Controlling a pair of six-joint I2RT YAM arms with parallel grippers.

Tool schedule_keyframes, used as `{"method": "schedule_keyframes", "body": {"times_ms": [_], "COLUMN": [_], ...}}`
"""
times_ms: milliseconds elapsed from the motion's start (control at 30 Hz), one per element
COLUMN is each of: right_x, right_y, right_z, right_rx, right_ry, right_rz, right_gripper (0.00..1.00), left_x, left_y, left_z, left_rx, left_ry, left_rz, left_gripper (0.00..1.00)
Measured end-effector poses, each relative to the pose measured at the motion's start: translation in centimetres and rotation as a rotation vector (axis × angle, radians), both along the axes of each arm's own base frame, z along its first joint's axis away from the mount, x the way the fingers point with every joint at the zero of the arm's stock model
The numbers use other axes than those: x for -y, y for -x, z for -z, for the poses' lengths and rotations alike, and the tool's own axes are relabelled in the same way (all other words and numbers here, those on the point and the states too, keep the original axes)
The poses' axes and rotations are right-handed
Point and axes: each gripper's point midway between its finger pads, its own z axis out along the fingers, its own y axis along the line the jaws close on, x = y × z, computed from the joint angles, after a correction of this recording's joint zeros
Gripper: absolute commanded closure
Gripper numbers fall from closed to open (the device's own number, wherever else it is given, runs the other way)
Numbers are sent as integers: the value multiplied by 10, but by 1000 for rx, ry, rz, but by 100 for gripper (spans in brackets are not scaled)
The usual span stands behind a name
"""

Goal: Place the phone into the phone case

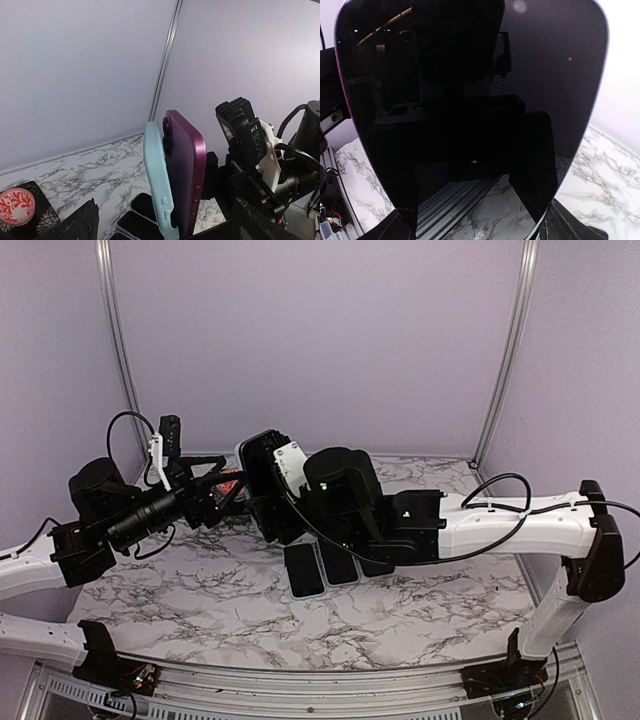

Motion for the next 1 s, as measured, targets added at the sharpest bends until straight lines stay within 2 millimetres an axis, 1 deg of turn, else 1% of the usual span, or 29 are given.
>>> {"method": "schedule_keyframes", "body": {"times_ms": [67, 100, 233, 333, 433, 533, 567, 633, 667, 733, 800, 867, 900, 967, 1000], "right_x": [-6, -8, -14, -15, -14, -13, -13, -13, -13, -12, -10, -4, -1, 16, 26], "right_y": [5, 8, 13, 13, 12, 11, 11, 10, 10, 9, 5, 0, -1, -4, -4], "right_z": [-7, -10, -17, -19, -22, -23, -23, -23, -23, -22, -18, -5, 2, 29, 42], "right_rx": [42, 55, 90, 104, 121, 130, 132, 135, 136, 131, 108, 62, 38, -40, -76], "right_ry": [-2, -3, -11, -10, -8, -3, -1, 2, 2, 1, 3, 19, 24, 51, 64], "right_rz": [-30, -42, -77, -83, -77, -73, -73, -72, -71, -67, -59, -40, -27, 19, 45], "right_gripper": [69, 69, 69, 69, 69, 65, 62, 53, 51, 47, 46, 44, 44, 46, 51], "left_x": [-2, -1, 4, 7, 7, 7, 7, 7, 6, 7, 9, 15, 21, 38, 48], "left_y": [2, 3, 4, 6, 6, 5, 5, 4, 4, 3, -1, -8, -12, -20, -23], "left_z": [-12, -15, -15, -16, -19, -19, -19, -18, -18, -17, -12, -2, 6, 31, 44], "left_rx": [25, 30, 26, 34, 34, 36, 36, 38, 40, 41, 29, -4, -31, -112, -151], "left_ry": [39, 51, 63, 68, 78, 80, 79, 77, 77, 75, 72, 66, 58, 26, 8], "left_rz": [3, 9, 32, 51, 50, 44, 44, 41, 39, 31, 20, 13, 15, 40, 57], "left_gripper": [34, 41, 63, 85, 100, 100, 100, 100, 100, 100, 100, 100, 100, 100, 100]}}
